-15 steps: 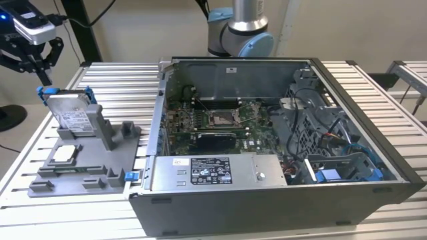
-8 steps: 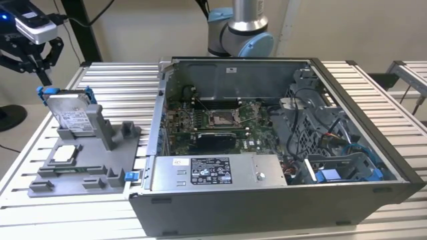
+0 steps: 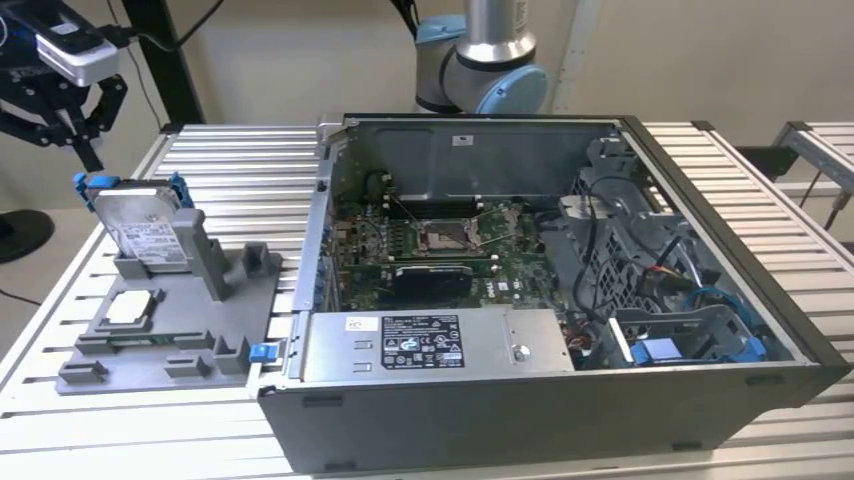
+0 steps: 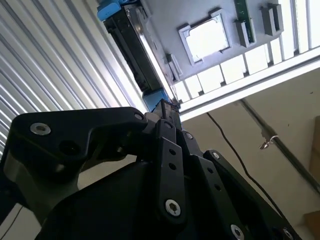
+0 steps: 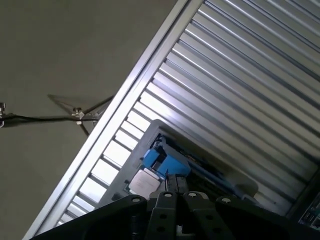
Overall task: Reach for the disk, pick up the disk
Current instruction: 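Pick up the disk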
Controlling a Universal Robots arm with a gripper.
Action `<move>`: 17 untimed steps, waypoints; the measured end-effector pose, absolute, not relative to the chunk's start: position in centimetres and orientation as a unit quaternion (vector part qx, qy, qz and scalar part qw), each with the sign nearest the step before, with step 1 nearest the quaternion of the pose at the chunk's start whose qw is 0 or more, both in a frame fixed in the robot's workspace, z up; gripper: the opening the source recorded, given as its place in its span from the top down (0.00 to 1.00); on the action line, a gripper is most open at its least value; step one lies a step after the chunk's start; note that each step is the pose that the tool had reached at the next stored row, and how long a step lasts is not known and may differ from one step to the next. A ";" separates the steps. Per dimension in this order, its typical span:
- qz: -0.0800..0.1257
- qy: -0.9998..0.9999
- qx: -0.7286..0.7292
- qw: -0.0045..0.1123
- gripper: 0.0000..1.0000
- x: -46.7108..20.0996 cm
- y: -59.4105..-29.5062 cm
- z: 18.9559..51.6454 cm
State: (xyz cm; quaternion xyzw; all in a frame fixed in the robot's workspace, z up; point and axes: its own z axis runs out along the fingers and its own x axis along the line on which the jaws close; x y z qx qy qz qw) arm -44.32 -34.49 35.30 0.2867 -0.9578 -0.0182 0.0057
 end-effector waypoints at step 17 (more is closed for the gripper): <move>-0.018 -0.932 0.362 0.007 1.00 -44.3 -34.5 35.3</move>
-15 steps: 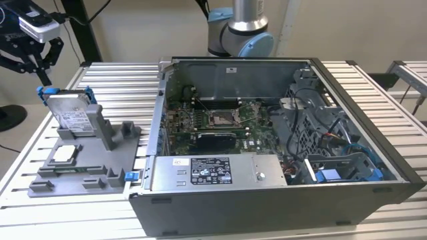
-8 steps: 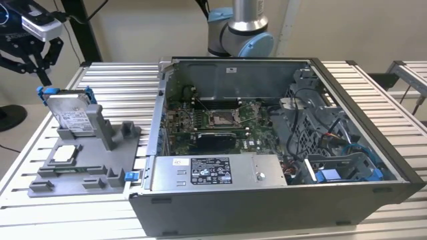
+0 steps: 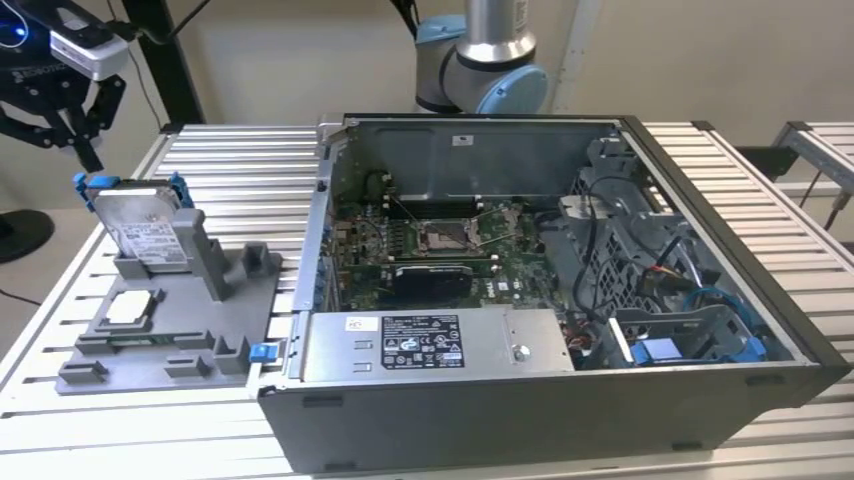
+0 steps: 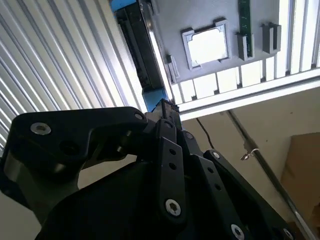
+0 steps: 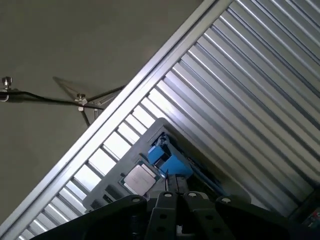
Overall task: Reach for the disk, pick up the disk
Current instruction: 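Pick up the disk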
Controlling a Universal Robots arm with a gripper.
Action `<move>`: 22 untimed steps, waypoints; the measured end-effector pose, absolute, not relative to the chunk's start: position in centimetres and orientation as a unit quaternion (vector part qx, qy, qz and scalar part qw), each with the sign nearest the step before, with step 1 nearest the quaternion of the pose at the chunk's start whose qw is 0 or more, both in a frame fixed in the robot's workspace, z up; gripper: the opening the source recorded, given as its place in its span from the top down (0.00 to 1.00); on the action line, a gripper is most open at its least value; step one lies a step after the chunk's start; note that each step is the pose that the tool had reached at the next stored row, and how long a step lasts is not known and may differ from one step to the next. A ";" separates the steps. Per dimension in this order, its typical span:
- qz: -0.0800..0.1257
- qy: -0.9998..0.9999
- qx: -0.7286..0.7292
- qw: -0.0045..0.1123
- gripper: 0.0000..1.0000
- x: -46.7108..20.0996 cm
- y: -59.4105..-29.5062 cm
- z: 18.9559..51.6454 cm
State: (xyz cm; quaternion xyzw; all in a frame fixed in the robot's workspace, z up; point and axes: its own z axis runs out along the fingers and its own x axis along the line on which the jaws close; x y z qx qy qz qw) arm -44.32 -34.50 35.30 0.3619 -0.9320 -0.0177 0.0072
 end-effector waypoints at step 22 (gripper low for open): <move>-0.017 -0.910 0.414 0.008 1.00 -44.3 -34.5 35.3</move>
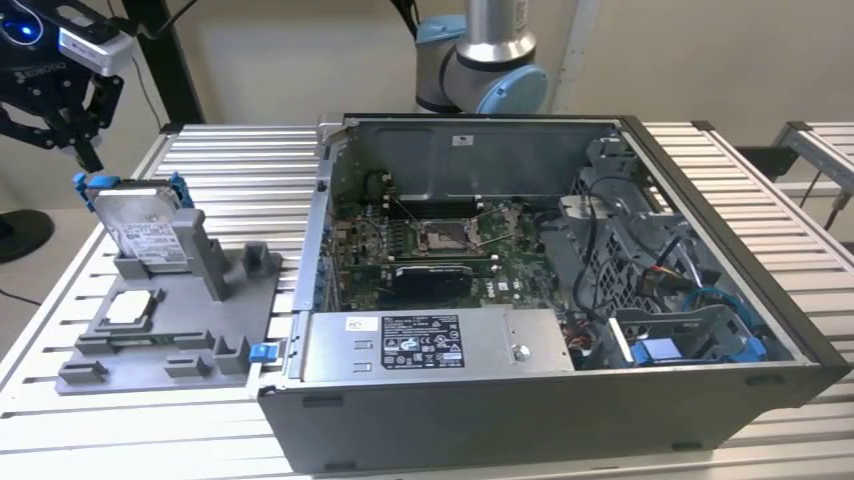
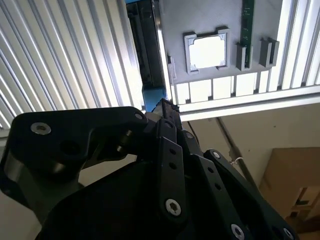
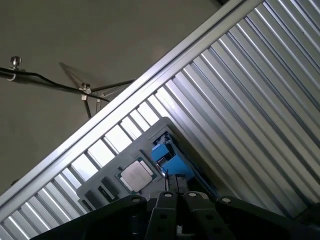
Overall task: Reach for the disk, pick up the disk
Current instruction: 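Pick up the disk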
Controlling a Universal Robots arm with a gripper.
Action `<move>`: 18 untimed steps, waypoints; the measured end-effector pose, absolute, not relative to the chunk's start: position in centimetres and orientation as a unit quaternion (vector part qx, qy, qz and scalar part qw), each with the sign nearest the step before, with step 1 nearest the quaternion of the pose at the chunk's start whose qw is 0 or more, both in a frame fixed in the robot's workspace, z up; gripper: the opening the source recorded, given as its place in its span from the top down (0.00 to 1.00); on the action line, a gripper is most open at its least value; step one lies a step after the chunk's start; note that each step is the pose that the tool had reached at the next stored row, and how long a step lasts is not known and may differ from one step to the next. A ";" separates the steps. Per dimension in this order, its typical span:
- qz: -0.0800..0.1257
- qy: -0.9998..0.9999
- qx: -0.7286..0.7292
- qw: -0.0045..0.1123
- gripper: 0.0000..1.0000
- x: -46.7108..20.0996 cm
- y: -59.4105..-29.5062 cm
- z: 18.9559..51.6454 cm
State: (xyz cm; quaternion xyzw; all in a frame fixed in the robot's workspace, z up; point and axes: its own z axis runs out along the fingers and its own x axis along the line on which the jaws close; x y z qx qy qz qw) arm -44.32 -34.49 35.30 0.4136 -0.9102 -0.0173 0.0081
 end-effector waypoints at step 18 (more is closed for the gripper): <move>-0.016 -0.866 0.500 0.008 1.00 -44.3 -34.5 35.2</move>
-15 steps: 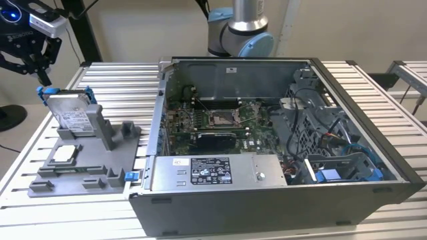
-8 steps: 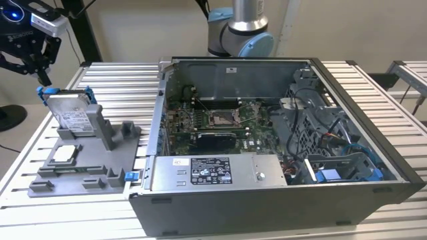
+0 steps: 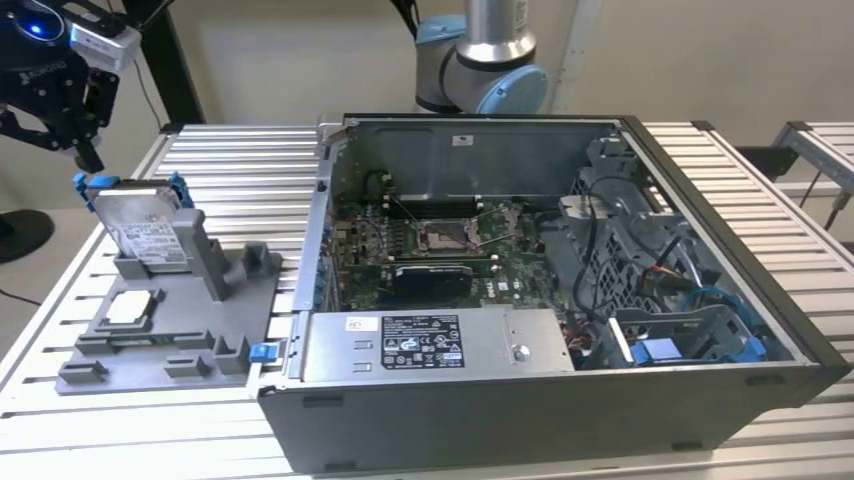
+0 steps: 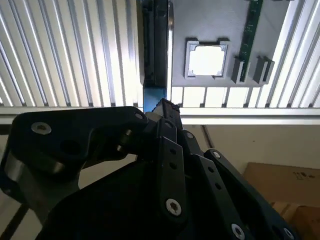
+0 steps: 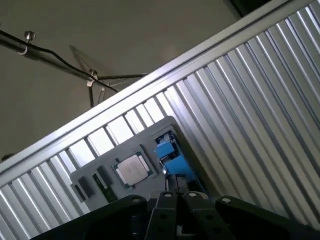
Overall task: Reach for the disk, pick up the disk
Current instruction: 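Pick up the disk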
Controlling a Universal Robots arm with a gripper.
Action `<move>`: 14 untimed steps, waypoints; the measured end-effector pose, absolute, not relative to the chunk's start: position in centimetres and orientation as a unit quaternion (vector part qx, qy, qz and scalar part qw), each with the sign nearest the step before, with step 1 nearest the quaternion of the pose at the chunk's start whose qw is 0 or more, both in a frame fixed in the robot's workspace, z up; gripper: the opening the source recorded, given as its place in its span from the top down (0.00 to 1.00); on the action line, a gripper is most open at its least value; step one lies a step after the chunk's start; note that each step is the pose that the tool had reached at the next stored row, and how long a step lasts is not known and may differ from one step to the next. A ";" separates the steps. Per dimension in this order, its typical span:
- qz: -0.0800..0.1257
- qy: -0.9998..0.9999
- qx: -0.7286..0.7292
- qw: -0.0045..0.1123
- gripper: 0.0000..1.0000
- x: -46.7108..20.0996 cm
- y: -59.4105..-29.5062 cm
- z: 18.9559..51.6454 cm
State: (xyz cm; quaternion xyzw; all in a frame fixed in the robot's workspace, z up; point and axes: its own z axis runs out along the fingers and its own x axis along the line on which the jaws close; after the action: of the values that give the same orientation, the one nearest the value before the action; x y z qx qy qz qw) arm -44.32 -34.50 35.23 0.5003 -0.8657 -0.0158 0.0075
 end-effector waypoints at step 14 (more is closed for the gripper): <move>-0.016 -0.802 0.597 0.008 1.00 -44.3 -34.5 35.0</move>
State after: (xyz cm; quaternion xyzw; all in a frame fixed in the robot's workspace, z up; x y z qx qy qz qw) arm -44.32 -34.49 35.01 0.5972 -0.8019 -0.0158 0.0075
